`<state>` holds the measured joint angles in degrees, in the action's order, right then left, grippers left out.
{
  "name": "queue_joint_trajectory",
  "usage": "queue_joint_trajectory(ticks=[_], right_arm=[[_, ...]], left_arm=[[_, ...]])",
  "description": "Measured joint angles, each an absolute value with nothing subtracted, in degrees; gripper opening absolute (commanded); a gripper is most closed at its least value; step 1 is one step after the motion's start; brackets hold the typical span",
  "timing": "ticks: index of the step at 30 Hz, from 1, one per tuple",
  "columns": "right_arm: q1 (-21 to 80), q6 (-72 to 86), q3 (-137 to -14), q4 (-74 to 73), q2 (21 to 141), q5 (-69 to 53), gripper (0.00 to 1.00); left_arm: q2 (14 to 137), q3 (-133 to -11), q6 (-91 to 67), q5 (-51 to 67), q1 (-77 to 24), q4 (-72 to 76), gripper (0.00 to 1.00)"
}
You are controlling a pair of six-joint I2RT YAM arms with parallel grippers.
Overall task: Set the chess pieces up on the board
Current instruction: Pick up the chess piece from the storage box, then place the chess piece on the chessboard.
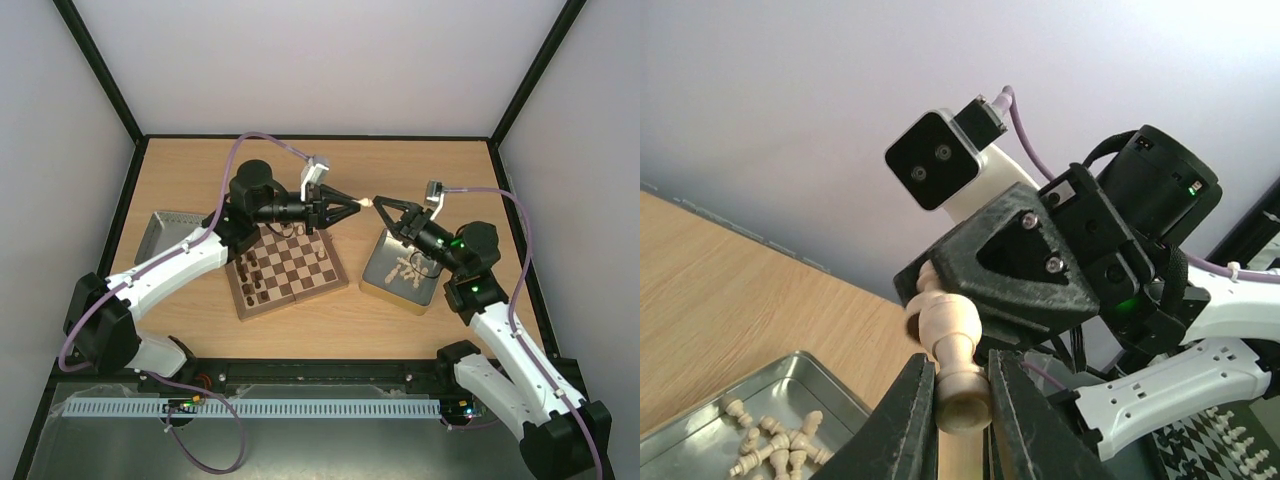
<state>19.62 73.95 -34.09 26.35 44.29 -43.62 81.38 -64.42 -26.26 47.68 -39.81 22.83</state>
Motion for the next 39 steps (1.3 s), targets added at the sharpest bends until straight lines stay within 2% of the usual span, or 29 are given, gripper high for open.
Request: queue_joint_trajectory(ticks=[5, 11, 17, 21, 26, 31, 39], right_arm=[[19.6, 67.4, -36.7, 17.6, 46.2, -40.2, 0.03], [21.1, 56.2, -42.1, 4.1, 51.7, -31.1, 0.03], [31.1, 47.6, -47.6, -4.3, 61.2, -18.0, 0.05], [39.0, 42.9, -52.4, -8.1, 71.5, -9.9, 0.06], [46.6, 37.9, -60.4, -13.6, 84.8, -2.0, 0.08], [48.9, 35.5, -71.6, -18.2, 98.5, 1.5, 0.08], [48.9, 34.2, -74.7, -21.9, 106.2, 2.3, 0.10]], left_arm=[[81.4, -64.4, -26.2, 43.8, -39.2, 21.3, 0.04], [80.1, -63.8, -26.6, 28.8, -35.6, 10.8, 0.05], [75.0, -62.6, -27.9, 11.0, -31.8, -2.5, 0.05], [71.3, -60.4, -29.3, 4.9, -27.7, -7.6, 0.06], [67.3, -57.5, -30.5, 2.1, -22.4, -10.5, 0.07], [65.9, -56.6, -30.5, 2.4, -19.7, -11.6, 0.07], [65.8, -54.9, -30.0, 5.8, -15.7, -11.8, 0.07]])
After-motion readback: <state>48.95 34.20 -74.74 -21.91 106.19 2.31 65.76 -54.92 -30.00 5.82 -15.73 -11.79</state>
